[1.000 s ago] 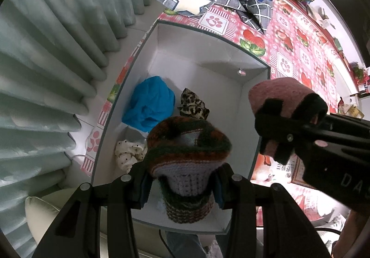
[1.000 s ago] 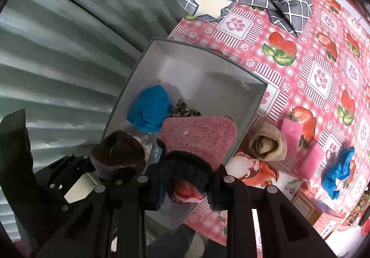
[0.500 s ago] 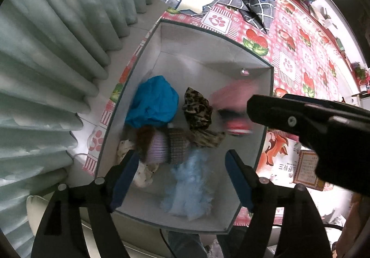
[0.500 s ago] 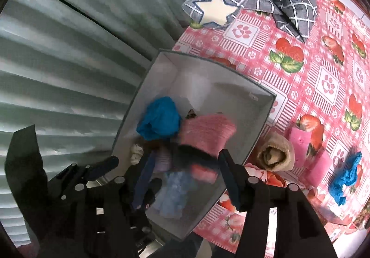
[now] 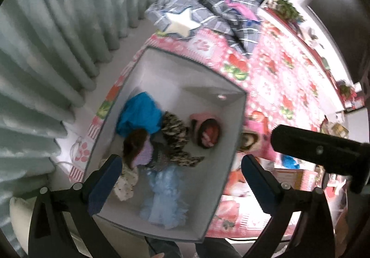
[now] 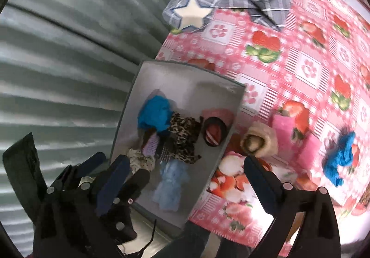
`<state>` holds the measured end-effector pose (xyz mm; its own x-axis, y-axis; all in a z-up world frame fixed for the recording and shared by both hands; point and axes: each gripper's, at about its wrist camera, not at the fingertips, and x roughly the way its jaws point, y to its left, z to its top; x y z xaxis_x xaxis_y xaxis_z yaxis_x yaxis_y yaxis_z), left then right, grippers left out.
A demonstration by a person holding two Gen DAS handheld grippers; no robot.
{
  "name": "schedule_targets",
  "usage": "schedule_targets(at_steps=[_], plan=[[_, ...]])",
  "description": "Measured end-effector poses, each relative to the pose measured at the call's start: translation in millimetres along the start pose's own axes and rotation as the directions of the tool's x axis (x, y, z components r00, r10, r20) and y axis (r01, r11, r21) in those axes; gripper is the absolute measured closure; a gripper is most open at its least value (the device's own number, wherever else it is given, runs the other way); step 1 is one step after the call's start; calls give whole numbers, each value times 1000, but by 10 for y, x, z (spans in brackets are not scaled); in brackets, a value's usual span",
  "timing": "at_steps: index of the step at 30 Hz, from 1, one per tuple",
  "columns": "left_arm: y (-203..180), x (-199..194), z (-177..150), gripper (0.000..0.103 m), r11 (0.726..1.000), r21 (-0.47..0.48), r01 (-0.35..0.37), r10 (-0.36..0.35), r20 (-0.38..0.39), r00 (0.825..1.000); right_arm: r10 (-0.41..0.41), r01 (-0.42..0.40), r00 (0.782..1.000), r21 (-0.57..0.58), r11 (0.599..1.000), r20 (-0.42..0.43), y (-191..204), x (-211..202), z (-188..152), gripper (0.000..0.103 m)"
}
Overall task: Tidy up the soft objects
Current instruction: 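Move both grippers back toward the pink sponges and blue cloth on the tablecloth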
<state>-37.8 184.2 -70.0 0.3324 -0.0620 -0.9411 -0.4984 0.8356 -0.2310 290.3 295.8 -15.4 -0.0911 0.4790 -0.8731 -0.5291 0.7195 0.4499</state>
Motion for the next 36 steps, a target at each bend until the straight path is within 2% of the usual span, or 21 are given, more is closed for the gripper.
schedule_targets(at_steps=[4, 8, 12, 18, 23, 28, 32, 36], plan=[[-356, -56, 71, 0, 996, 91, 24, -23, -3, 1000, 30, -32, 999, 98, 995, 13, -335, -299, -115, 3], [-777, -19, 106, 0, 980, 191, 49, -45, -27, 999, 70, -78, 997, 244, 967, 39, -856, -603, -297, 3], [-1212, 142, 103, 0, 957, 286, 48, -32, -63, 998, 86, -111, 993, 366, 924, 84, -1430, -907, -494, 3], [-1881, 538, 193, 0, 907, 417, 62, 3, -154, 988, 41, -101, 991, 510, 854, 128, -2237, -1095, -732, 3], [-2368, 1022, 358, 0, 879, 456, 138, 3, -295, 955, 46, -104, 993, 595, 797, 112, -2787, -971, -969, 3], [-2811, 1621, 412, 0, 845, 515, 144, 88, -399, 913, 68, -117, 993, 641, 759, 101, -3184, -831, -1128, 3], [-3014, 2075, 305, 0, 829, 540, 145, 162, -480, 862, 89, -129, 992, 669, 732, 93, -3429, -700, -1226, 3], [-3116, 2385, 186, 0, 810, 575, 117, 241, -507, 828, 99, -127, 992, 680, 723, 80, -3614, -598, -1299, 3]])
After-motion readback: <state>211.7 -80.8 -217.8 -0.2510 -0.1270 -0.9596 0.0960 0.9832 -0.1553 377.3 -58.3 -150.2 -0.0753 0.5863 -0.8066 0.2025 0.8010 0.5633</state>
